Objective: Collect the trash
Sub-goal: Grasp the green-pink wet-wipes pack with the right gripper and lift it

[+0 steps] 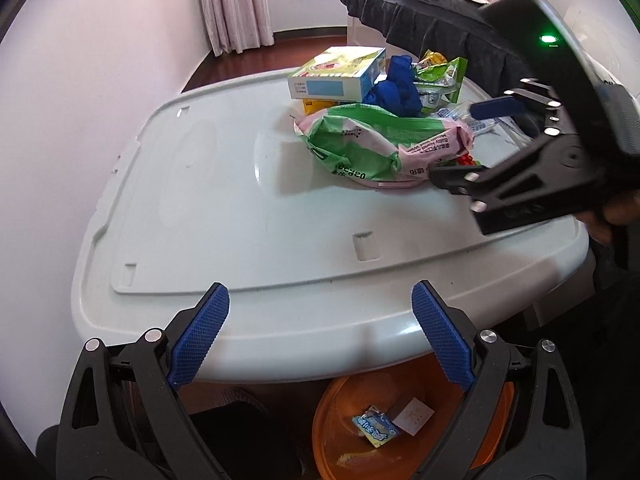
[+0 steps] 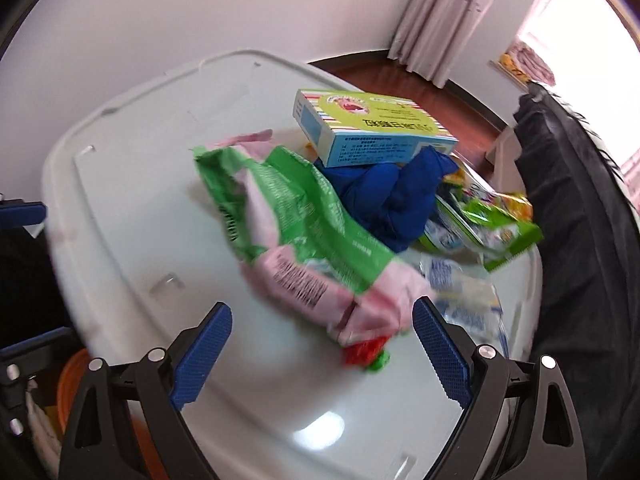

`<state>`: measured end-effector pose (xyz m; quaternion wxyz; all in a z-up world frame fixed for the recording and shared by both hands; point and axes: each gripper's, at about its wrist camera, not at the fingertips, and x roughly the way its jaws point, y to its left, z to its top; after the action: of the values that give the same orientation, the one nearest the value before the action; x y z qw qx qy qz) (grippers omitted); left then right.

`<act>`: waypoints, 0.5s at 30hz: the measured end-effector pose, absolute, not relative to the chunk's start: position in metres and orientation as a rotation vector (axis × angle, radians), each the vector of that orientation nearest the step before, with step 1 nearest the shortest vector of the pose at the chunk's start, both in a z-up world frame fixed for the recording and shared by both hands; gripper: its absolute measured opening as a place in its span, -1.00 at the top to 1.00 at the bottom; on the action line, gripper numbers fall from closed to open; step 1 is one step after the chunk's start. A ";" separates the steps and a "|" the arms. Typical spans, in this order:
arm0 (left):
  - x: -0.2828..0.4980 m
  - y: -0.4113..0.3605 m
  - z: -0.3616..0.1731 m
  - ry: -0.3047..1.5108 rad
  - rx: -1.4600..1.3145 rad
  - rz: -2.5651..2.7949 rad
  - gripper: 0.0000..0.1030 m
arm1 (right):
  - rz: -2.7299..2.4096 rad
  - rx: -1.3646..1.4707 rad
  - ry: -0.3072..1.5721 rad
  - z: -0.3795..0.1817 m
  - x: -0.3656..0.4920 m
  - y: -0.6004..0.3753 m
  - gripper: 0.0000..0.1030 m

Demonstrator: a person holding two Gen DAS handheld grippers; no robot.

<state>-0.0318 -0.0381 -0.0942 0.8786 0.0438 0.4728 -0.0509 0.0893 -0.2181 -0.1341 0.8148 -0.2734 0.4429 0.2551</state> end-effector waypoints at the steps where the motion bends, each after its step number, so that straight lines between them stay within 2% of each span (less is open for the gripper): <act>1: -0.028 -0.038 -0.097 0.996 0.088 -0.108 -0.75 | 0.556 -0.583 0.949 -0.139 0.098 -0.216 -0.75; 6: -0.021 -0.039 -0.105 1.019 0.084 -0.110 -0.75 | 0.640 -0.585 0.978 -0.162 0.127 -0.202 -0.74; 7: -0.020 -0.039 -0.106 1.023 0.086 -0.107 -0.75 | 0.656 -0.589 0.999 -0.167 0.130 -0.199 -0.61; 9: -0.019 -0.038 -0.108 1.026 0.089 -0.106 -0.75 | 0.677 -0.595 1.008 -0.172 0.134 -0.196 -0.56; 11: -0.019 -0.038 -0.110 1.030 0.090 -0.104 -0.75 | 0.708 -0.568 1.012 -0.169 0.134 -0.196 -0.08; 12: -0.020 -0.038 -0.110 1.029 0.089 -0.104 -0.75 | 0.709 -0.575 0.995 -0.165 0.131 -0.194 0.23; 13: -0.020 -0.039 -0.111 1.029 0.090 -0.101 -0.75 | 0.692 -0.584 0.971 -0.161 0.128 -0.192 0.64; 15: -0.021 -0.040 -0.111 1.032 0.094 -0.103 -0.75 | 0.702 -0.566 0.976 -0.157 0.125 -0.192 0.71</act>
<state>-0.0214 -0.0398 -0.1110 0.8675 0.0448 0.4930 -0.0494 0.1249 -0.1916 -0.1571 0.7872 -0.2627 0.4530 0.3256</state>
